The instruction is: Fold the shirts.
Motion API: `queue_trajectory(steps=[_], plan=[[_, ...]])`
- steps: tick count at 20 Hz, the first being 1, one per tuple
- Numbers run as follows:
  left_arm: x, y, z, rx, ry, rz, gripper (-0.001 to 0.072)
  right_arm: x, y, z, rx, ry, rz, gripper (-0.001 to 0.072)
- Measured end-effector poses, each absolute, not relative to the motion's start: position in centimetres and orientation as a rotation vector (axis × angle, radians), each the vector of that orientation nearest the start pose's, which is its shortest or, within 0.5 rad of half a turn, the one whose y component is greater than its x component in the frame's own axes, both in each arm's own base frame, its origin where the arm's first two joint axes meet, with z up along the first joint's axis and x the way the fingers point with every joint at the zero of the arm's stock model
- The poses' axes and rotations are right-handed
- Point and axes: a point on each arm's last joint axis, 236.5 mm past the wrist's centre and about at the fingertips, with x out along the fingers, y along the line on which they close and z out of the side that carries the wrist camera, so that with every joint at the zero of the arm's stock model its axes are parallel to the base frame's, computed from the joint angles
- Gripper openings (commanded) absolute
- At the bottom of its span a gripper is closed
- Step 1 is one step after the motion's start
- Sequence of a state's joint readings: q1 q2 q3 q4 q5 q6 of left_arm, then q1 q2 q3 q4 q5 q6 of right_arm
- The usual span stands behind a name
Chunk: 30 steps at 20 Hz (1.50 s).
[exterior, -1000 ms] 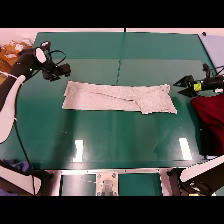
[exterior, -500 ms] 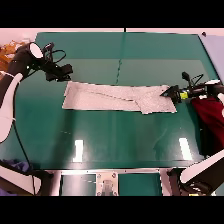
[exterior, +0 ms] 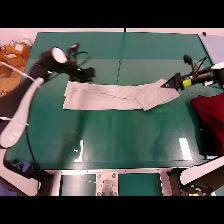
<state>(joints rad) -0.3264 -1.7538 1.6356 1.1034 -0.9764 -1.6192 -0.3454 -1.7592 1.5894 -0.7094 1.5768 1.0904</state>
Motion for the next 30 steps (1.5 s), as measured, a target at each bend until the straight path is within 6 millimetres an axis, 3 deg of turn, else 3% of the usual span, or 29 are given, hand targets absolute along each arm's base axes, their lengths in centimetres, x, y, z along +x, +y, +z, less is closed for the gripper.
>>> queue_trajectory(steps=[3, 7, 11, 14, 16, 18, 20, 22, 25, 28, 29, 30], plan=[[46.4, -34.9, -2.2, -0.346, 1.151, -0.621, 0.0024, 43.8, 4.9, 8.1, 0.519, 1.197, 0.709, 0.0011], [44.5, -41.9, -5.2, -0.482, 1.160, -0.700, 0.0024, 43.4, 6.8, 13.5, 0.429, 1.110, 0.735, 0.0011], [45.2, -44.5, -6.3, -0.606, 1.138, -0.693, 0.0025, 42.9, 7.9, 15.6, 0.383, 1.085, 0.760, 0.0011], [45.6, -44.2, -5.9, -0.619, 1.159, -0.727, 0.0024, 42.8, 8.2, 16.1, 0.373, 1.077, 0.764, 0.0011], [46.0, -42.7, -4.5, -0.602, 1.197, -0.785, 0.0022, 42.8, 8.5, 16.3, 0.367, 1.075, 0.771, 0.0011], [46.5, -39.9, -2.3, -0.537, 1.237, -0.843, 0.0022, 42.8, 9.3, 16.4, 0.369, 1.077, 0.776, 0.0011], [48.1, -35.0, -0.2, -0.417, 1.259, -0.812, 0.0023, 42.7, 11.1, 16.5, 0.365, 1.082, 0.797, 0.0011], [49.6, -29.0, 2.3, -0.285, 1.248, -0.716, 0.0024, 42.5, 14.2, 16.7, 0.358, 1.088, 0.831, 0.0011], [51.6, -19.2, 6.4, -0.123, 1.184, -0.508, 0.0025, 42.3, 20.8, 16.3, 0.340, 1.085, 0.901, 0.0011], [52.0, -11.0, 10.4, -0.046, 1.122, -0.331, 0.0025, 42.2, 29.9, 14.0, 0.349, 1.081, 0.960, 0.0012], [51.9, -9.3, 11.5, -0.032, 1.103, -0.299, 0.0024, 42.2, 33.1, 12.7, 0.358, 1.077, 0.971, 0.0059], [51.7, -7.6, 12.3, -0.019, 1.090, -0.270, 0.0024, 42.3, 36.9, 11.3, 0.385, 1.061, 0.980, 0.0318]])
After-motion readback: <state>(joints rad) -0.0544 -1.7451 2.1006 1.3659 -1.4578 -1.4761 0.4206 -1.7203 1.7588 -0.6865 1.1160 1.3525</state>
